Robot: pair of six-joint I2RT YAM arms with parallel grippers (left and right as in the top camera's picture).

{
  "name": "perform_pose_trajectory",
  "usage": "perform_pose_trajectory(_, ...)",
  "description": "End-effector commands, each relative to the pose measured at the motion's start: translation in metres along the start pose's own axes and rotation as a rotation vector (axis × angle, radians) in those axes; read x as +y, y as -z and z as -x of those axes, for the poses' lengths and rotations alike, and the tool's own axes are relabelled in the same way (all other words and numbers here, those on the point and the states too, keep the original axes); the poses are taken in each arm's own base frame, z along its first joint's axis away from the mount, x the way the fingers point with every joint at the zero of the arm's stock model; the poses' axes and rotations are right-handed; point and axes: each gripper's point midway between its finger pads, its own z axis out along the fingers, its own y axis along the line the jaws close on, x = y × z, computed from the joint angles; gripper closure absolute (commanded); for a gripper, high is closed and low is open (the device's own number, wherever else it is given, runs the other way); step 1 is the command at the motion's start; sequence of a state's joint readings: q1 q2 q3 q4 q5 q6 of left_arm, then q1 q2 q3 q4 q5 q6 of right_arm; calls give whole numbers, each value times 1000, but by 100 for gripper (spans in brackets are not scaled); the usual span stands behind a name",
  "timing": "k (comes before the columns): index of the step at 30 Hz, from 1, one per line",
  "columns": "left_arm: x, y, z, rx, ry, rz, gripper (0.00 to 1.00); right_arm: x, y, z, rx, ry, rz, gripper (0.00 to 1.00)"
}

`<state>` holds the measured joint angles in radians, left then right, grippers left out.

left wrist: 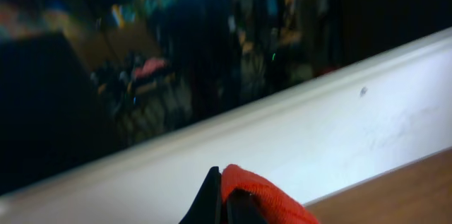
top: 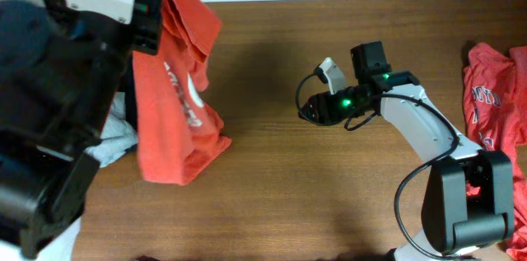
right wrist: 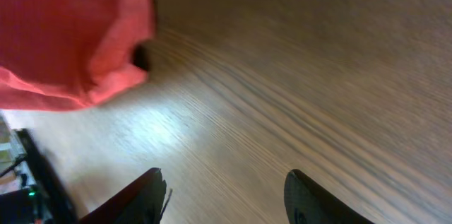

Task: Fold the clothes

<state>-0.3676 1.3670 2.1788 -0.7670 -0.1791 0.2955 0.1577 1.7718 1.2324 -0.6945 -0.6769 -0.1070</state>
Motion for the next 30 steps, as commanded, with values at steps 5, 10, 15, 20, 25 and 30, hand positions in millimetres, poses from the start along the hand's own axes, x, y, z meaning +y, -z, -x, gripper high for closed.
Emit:
perform_pose_trajectory(5,6,79,96,-328,-20,-107,100,59,15,35,-150,151,307,40)
perform_pose_trajectory(10,12,102,115,-400,-19,-111,100,87,26,44,-202,230,459,39)
perform_pose_trajectory(15,16,107,124,-438,-17,-96,100,110,17,40,-180,280,510,33)
perform_pose_trajectory(20,19,107,123,-435,-14,-80,100,162,23,25,-182,463,727,26)
perform_pose_trajectory(25,23,105,121,-420,-9,-56,100,209,32,10,-171,586,931,20)
perform_pose_trajectory(30,22,105,120,-415,-9,-58,100,240,18,-3,-135,668,966,21)
